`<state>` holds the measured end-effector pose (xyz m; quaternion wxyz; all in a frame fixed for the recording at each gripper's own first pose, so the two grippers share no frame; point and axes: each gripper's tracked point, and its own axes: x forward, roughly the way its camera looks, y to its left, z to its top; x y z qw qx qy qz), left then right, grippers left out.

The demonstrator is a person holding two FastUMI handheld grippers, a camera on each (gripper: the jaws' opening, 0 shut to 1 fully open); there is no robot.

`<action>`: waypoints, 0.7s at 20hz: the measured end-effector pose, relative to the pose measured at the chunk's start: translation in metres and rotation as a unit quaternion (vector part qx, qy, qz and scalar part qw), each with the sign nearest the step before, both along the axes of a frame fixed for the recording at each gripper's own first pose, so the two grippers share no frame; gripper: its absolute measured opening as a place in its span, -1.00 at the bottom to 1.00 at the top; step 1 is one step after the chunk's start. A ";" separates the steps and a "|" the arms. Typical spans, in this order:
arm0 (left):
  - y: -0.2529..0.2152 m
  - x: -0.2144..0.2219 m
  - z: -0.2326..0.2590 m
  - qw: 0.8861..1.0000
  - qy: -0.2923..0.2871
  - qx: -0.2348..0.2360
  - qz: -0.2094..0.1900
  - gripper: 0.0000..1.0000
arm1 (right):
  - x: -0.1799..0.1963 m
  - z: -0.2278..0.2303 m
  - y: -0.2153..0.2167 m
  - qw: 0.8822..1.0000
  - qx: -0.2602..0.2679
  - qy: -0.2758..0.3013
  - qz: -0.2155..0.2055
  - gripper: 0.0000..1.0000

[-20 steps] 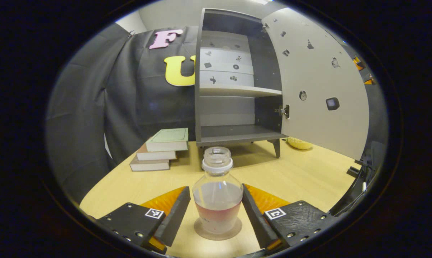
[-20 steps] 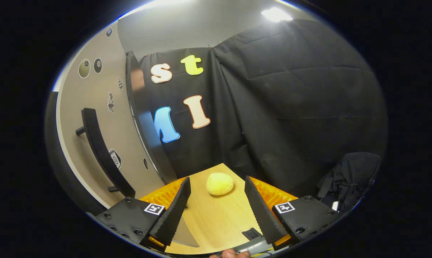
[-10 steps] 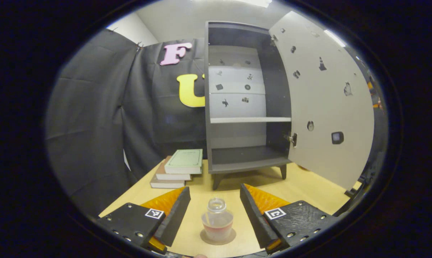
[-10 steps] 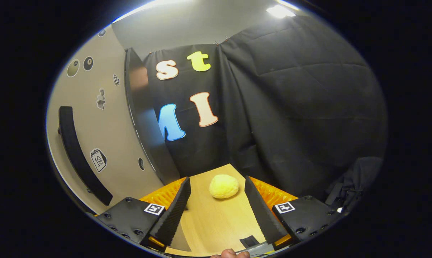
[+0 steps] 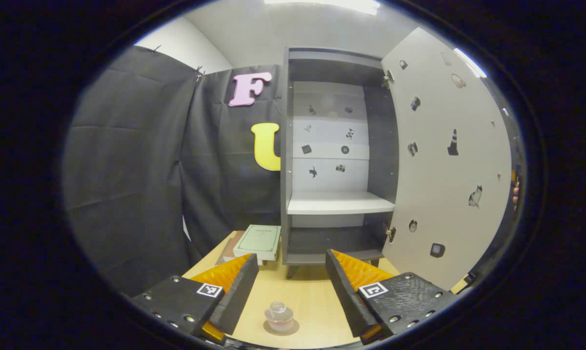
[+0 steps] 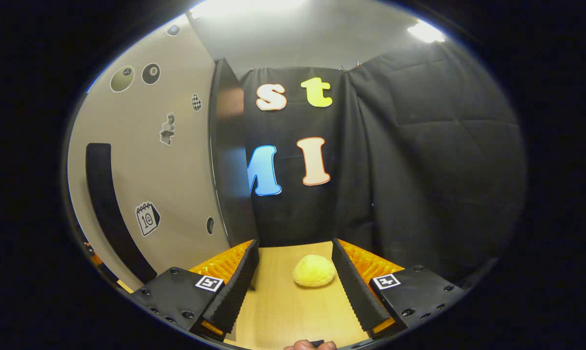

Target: Open the cabinet door with the right hand, grasp the bottle in the cabinet with the left hand and place it on the coaster, then close the cabinet door with the right hand.

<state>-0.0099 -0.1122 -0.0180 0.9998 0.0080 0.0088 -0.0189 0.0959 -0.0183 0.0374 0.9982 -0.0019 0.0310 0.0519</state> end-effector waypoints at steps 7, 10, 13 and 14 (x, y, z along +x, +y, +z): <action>-0.009 -0.004 0.045 0.999 0.012 -0.040 -0.004 0.72 | -0.011 0.022 0.026 0.999 0.022 0.004 0.046 0.91; -0.003 -0.001 0.069 0.999 0.003 -0.036 -0.026 0.72 | -0.030 0.040 0.038 0.998 0.038 -0.005 0.045 0.92; 0.020 0.000 0.078 1.000 0.005 -0.018 -0.015 0.67 | -0.043 0.048 0.047 0.999 0.014 -0.019 0.036 0.91; 0.025 0.001 0.078 1.000 0.007 -0.019 -0.014 0.67 | -0.047 0.047 0.050 0.999 0.004 -0.018 0.032 0.91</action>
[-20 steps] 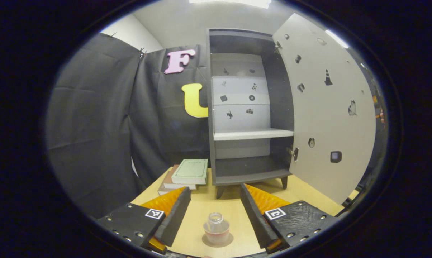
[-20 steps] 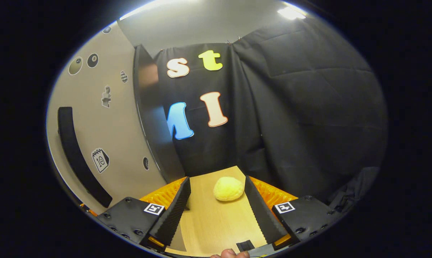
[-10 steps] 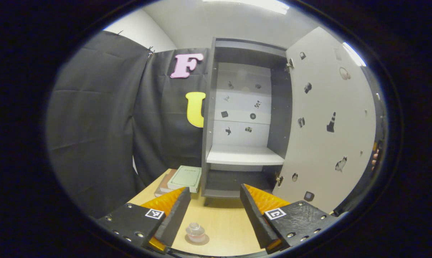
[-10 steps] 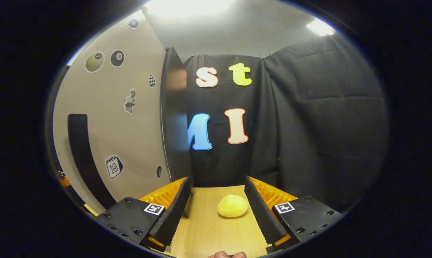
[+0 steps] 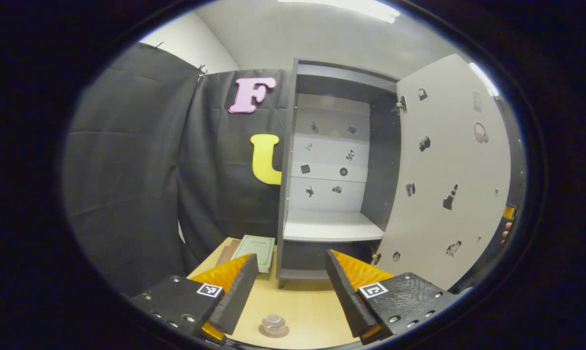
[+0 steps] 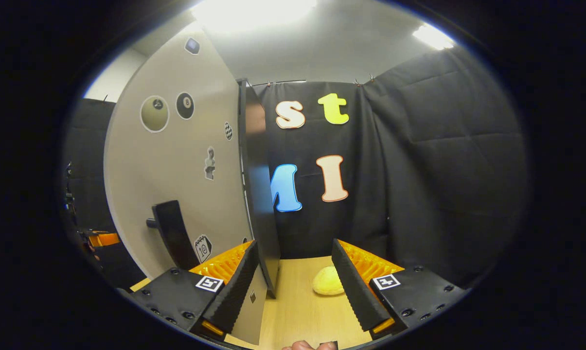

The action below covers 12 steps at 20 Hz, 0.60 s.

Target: Open the cabinet door with the right hand, grasp the bottle in the cabinet with the left hand and place it on the coaster, then close the cabinet door with the right hand.

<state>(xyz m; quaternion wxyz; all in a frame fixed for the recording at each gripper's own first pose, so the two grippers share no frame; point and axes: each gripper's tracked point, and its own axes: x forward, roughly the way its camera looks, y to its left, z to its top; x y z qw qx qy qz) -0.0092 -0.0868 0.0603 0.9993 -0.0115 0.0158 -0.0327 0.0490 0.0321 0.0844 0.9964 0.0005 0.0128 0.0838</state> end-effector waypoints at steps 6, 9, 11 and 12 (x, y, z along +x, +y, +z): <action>0.032 0.001 -0.025 0.999 0.017 -0.035 -0.011 0.72 | -0.014 -0.013 0.020 0.998 -0.032 0.017 -0.046 0.76; 0.052 0.000 -0.039 0.999 0.027 -0.041 -0.014 0.67 | -0.022 -0.011 0.021 0.998 -0.023 0.022 -0.060 0.76; 0.065 -0.002 -0.044 0.999 0.031 -0.038 -0.011 0.67 | -0.025 -0.007 0.023 0.997 -0.029 0.017 -0.069 0.84; 0.073 -0.002 -0.044 0.999 0.028 -0.036 -0.006 0.67 | -0.027 -0.009 0.026 0.997 -0.021 0.022 -0.071 0.76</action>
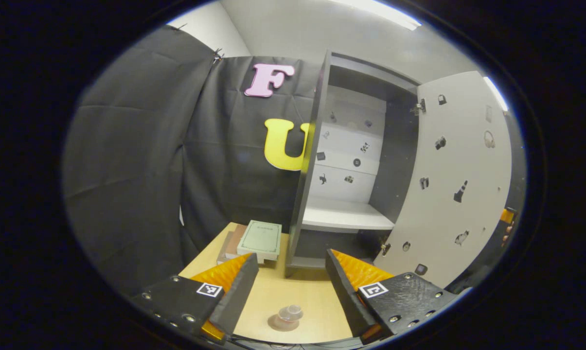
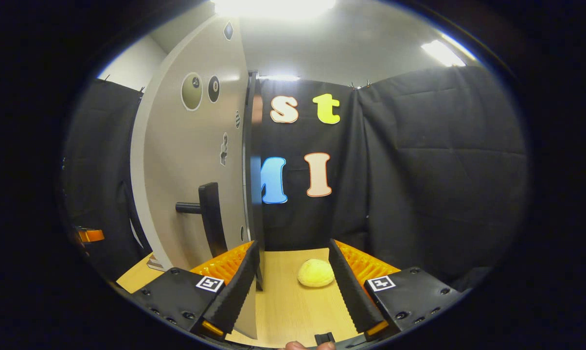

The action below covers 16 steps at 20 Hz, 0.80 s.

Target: Open the cabinet door with the right hand, grasp the bottle in the cabinet with the left hand and place it on the coaster, then close the cabinet door with the right hand.

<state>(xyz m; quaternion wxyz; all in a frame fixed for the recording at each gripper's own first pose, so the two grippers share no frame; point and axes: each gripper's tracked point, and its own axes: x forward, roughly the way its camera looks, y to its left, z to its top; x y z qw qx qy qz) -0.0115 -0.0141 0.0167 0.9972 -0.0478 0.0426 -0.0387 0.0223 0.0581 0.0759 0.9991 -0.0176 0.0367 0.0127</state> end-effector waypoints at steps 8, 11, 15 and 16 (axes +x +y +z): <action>0.033 -0.008 0.006 1.000 -0.006 0.003 0.019 0.72 | -0.006 -0.004 0.053 0.999 0.022 0.004 0.037 0.90; 0.040 -0.012 0.007 1.000 -0.007 0.011 0.019 0.67 | -0.013 -0.007 0.074 0.998 0.026 0.007 0.064 0.90; 0.048 -0.006 0.008 1.000 -0.009 0.018 0.014 0.67 | -0.015 -0.010 0.110 0.996 0.026 0.009 0.085 0.90; 0.050 -0.006 0.010 1.000 -0.012 0.020 0.011 0.67 | -0.015 -0.011 0.116 0.996 0.025 0.008 0.087 0.90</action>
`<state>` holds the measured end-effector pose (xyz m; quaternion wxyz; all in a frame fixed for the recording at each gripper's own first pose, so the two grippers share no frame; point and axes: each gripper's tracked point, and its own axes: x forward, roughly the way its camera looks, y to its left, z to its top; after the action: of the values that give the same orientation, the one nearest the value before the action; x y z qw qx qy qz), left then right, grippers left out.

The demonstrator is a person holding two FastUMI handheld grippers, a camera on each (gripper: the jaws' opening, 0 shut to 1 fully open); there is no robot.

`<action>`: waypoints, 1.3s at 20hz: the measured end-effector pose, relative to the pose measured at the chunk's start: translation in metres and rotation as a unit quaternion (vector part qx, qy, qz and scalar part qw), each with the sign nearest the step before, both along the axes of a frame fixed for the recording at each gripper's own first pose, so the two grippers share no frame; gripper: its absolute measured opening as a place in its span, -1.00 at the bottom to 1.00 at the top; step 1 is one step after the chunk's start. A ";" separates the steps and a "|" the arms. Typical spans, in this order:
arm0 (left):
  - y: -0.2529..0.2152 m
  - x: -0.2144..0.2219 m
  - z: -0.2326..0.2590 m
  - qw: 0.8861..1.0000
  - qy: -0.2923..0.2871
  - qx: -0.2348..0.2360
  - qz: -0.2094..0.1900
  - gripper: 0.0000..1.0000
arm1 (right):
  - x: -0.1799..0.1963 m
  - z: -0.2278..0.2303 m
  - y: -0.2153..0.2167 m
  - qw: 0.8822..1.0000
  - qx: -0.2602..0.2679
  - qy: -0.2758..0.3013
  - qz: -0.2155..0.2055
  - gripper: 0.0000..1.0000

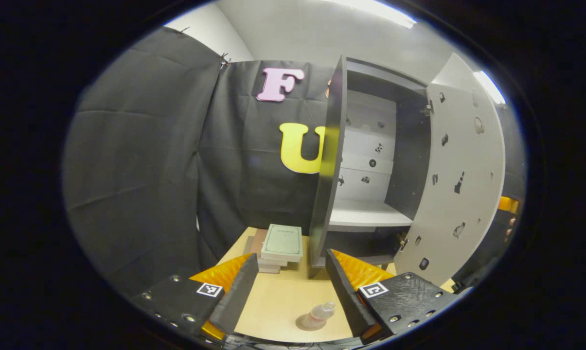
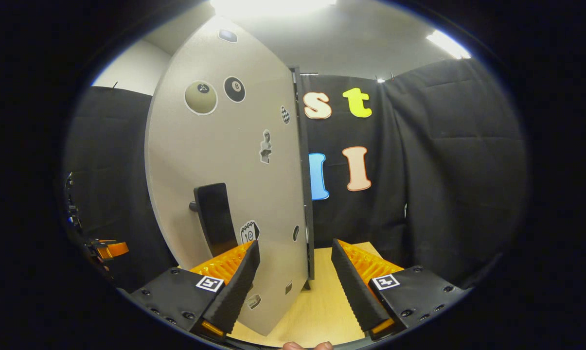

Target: Open the cabinet door with the right hand, grasp the bottle in the cabinet with the left hand and place it on the coaster, then close the cabinet door with the right hand.

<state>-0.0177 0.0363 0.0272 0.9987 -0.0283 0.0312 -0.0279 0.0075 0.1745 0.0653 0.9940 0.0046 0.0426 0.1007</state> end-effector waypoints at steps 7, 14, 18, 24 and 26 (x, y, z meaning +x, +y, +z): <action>0.022 0.006 -0.003 1.000 0.002 -0.010 -0.013 0.72 | 0.017 -0.002 0.060 1.000 0.005 0.000 0.023 0.90; 0.038 0.006 0.002 1.000 0.005 -0.002 -0.003 0.67 | 0.042 0.006 0.143 0.996 0.014 0.007 0.091 0.91; 0.050 0.003 0.012 1.000 -0.002 -0.017 0.016 0.67 | 0.044 0.010 0.166 0.993 0.007 0.008 0.122 0.90; 0.050 -0.002 0.049 0.997 -0.060 -0.026 0.051 0.67 | 0.044 0.014 0.119 0.995 0.009 -0.006 0.100 0.90; 0.044 -0.003 0.065 0.995 -0.086 -0.011 0.059 0.67 | 0.051 0.012 0.090 0.997 0.010 -0.008 0.081 0.91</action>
<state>-0.0205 0.0805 0.0926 0.9972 -0.0388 -0.0570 0.0280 0.0580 0.2646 0.0772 0.9827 0.0101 0.0335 0.1818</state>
